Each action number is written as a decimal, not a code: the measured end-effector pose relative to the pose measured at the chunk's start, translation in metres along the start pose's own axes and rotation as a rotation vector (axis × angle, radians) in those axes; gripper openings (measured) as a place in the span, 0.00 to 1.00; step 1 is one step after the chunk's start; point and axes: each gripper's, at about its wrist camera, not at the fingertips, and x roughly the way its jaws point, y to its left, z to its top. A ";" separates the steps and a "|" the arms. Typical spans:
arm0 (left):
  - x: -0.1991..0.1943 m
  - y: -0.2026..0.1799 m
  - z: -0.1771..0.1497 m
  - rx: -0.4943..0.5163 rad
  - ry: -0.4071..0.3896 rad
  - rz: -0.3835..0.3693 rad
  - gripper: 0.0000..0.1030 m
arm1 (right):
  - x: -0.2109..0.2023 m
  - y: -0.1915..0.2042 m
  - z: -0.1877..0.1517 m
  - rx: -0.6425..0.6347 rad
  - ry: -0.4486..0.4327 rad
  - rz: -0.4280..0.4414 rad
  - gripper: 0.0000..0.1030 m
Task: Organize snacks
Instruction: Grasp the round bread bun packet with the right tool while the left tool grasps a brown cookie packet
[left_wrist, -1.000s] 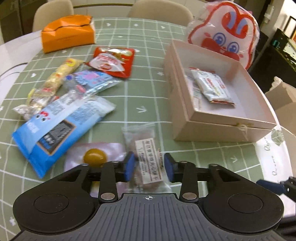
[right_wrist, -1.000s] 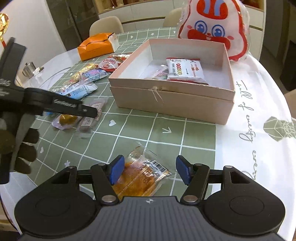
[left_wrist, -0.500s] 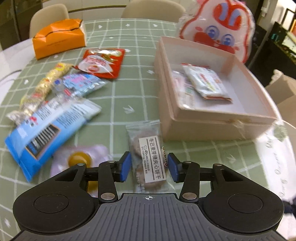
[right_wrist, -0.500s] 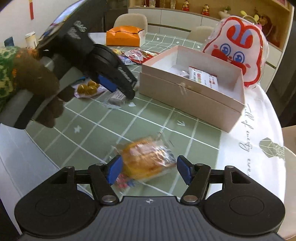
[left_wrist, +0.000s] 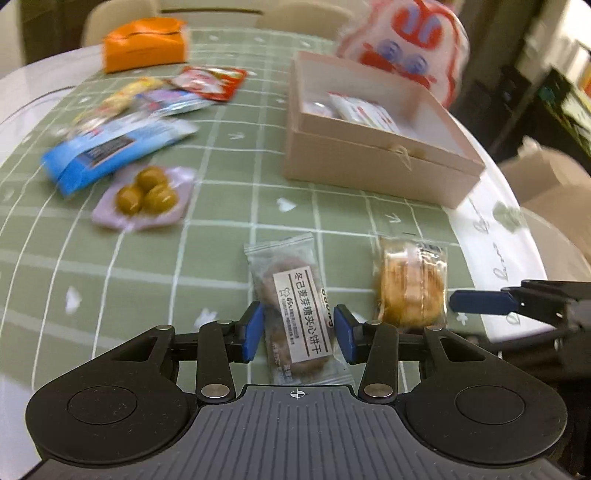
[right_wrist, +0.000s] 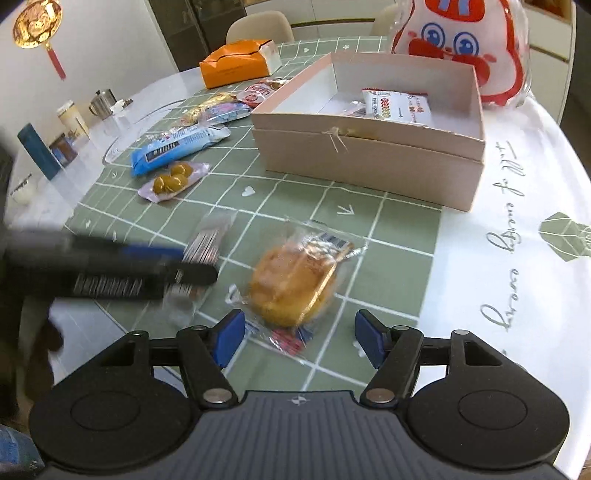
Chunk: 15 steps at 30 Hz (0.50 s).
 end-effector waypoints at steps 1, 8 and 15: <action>-0.003 0.002 -0.006 -0.027 -0.028 0.012 0.45 | 0.002 0.002 0.002 -0.001 0.005 0.005 0.68; -0.015 0.013 -0.021 -0.126 -0.091 0.081 0.44 | 0.016 0.009 0.016 -0.029 0.053 0.023 0.89; -0.023 0.018 -0.034 -0.172 -0.122 0.095 0.44 | 0.036 0.039 0.018 -0.196 0.021 -0.117 0.86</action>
